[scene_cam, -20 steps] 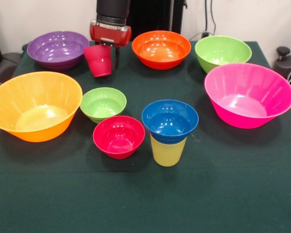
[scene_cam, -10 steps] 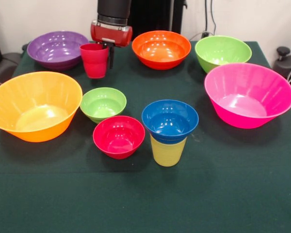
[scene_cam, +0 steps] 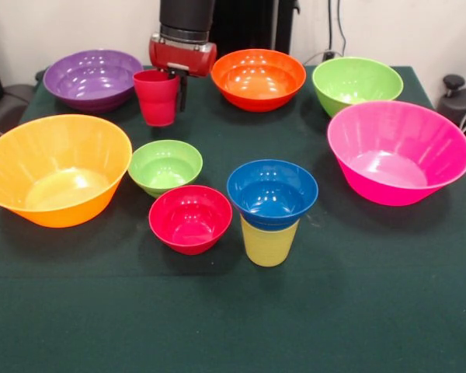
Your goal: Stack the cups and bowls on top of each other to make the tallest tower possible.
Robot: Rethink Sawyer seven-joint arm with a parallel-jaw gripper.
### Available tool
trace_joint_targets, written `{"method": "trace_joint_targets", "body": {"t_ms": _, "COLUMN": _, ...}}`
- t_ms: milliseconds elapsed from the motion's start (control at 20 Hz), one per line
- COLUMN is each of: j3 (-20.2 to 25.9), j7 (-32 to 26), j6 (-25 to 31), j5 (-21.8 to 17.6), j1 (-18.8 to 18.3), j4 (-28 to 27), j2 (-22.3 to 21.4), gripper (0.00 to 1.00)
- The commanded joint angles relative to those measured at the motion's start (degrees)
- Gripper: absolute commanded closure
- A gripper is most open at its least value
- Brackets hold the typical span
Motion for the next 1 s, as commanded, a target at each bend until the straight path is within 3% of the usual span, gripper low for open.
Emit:
{"method": "trace_joint_targets", "body": {"t_ms": 50, "j3": 9.2, "j7": 1.4, "j6": 9.9, "j5": 0.7, "j1": -0.2, "j4": -6.3, "j2": -0.2, "gripper": 1.00}}
{"method": "trace_joint_targets", "body": {"t_ms": 350, "j3": 12.9, "j7": 1.0, "j6": 14.7, "j5": 1.4, "j1": -1.8, "j4": -5.5, "j2": -2.6, "gripper": 1.00}}
{"method": "trace_joint_targets", "body": {"t_ms": 1000, "j3": 23.9, "j7": -5.4, "j6": 34.0, "j5": 6.3, "j1": -6.7, "j4": -7.8, "j2": -9.6, "gripper": 1.00}}
